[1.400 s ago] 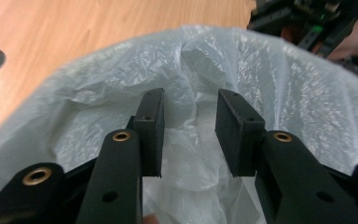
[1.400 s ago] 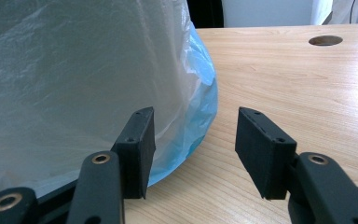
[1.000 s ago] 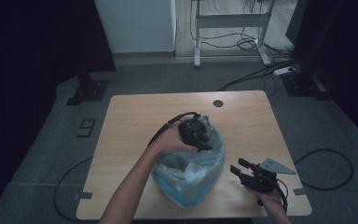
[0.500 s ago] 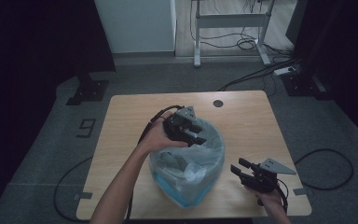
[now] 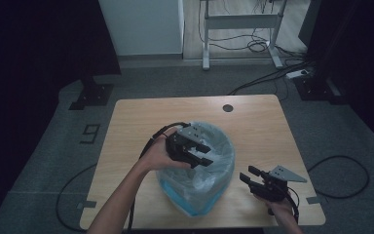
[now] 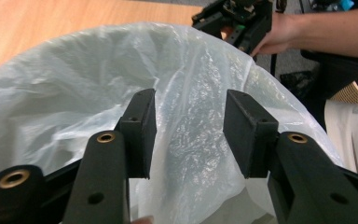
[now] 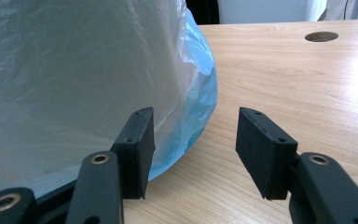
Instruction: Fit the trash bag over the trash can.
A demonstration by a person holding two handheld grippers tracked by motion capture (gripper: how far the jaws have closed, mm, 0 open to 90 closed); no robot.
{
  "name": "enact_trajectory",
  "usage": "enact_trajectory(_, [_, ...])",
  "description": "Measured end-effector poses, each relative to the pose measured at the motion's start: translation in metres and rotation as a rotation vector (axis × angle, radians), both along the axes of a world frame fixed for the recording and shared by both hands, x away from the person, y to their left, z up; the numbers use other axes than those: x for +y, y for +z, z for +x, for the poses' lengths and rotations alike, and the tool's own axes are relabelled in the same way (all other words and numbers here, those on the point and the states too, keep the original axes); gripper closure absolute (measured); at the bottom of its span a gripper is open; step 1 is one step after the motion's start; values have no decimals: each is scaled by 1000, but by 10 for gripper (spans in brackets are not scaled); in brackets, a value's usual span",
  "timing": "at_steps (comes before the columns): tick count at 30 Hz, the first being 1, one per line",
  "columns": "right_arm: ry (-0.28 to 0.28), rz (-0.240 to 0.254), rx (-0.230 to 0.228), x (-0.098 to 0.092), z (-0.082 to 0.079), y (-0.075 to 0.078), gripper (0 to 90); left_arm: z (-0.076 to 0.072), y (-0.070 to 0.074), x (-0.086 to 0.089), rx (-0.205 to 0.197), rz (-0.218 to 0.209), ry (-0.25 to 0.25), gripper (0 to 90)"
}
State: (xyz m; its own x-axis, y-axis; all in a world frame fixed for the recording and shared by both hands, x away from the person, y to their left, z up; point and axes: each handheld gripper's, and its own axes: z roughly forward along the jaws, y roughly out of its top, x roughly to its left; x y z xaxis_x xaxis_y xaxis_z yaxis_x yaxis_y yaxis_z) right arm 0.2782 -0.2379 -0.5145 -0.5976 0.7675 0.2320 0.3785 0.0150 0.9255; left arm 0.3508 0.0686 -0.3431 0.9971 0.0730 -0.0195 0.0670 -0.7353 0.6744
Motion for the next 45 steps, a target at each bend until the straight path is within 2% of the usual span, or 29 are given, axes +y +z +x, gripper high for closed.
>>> enact_trajectory(3, [-2,-2,3,0,0,-1,459,0,-7,-8,9,46,-12,593])
enact_trajectory(6, [-1,-5,3,0,0,-1,459,0,-11,-17,29,120,-28,679])
enact_trajectory(11, [-1,-3,3,0,0,-1,459,-3,-14,-25,43,186,-35,707])
enact_trajectory(14, [1,-5,0,0,0,0,459,-4,-15,-29,46,206,-40,701])
enact_trajectory(21, [2,-7,2,0,0,-1,459,-3,-15,-30,49,214,-36,644])
enact_trajectory(24, [0,-7,3,0,0,-1,459,-3,-13,-26,34,192,-16,579])
enact_trajectory(29, [-5,-3,-2,-2,-1,0,459,-1,0,-9,2,103,38,497])
enact_trajectory(34, [-6,-2,-1,-2,-1,1,458,-1,10,15,-27,24,104,462])
enact_trajectory(45, [-7,-10,1,0,0,0,451,-11,7,68,-60,-97,248,426])
